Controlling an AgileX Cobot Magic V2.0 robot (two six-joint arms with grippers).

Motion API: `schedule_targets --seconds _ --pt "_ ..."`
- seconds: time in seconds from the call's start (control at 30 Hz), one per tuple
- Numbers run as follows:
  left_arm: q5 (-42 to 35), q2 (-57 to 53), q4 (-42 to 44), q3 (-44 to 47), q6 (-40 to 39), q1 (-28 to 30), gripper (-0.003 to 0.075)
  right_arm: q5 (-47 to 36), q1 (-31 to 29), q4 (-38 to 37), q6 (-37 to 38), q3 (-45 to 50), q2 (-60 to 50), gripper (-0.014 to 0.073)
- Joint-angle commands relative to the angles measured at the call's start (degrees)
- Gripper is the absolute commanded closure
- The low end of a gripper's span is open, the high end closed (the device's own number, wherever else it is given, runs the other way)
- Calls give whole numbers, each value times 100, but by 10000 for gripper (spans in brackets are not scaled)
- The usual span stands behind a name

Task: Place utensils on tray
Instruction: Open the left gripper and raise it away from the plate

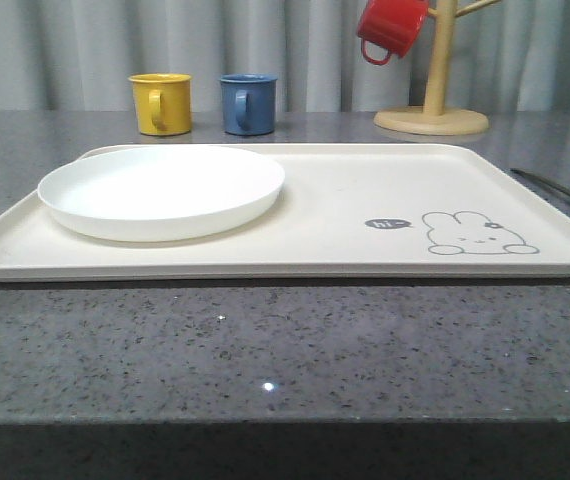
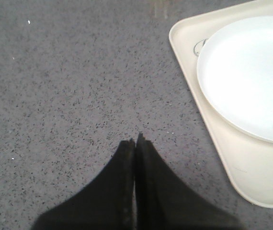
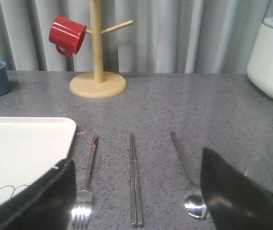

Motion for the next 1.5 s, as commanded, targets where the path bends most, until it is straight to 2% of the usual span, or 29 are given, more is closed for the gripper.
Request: schedule_targets --seconds 0.0,0.2,0.4,1.23,1.3,1.4,1.47 --pt "-952 -978 -41 534 -46 -52 738 -415 -47 -22 -18 -195 94 27" --pt "-1186 -2778 -56 1523 -46 -52 738 -415 -47 -22 -18 -195 94 27" --pt "-1191 -3701 -165 1968 -46 -52 738 -415 -47 -22 -18 -195 94 27" --pt "-1200 -3764 -165 1983 -46 -52 738 -537 -47 -22 -18 -195 94 29" --pt "-1200 -3764 -165 1983 -46 -52 738 -494 -47 -33 -29 -202 94 67" --pt "-1200 -3764 -165 1983 -46 -52 738 -254 -47 -85 -216 -213 140 195" --pt "-1200 -3764 -165 1983 -46 -52 738 -199 -47 -91 -366 -220 320 218"
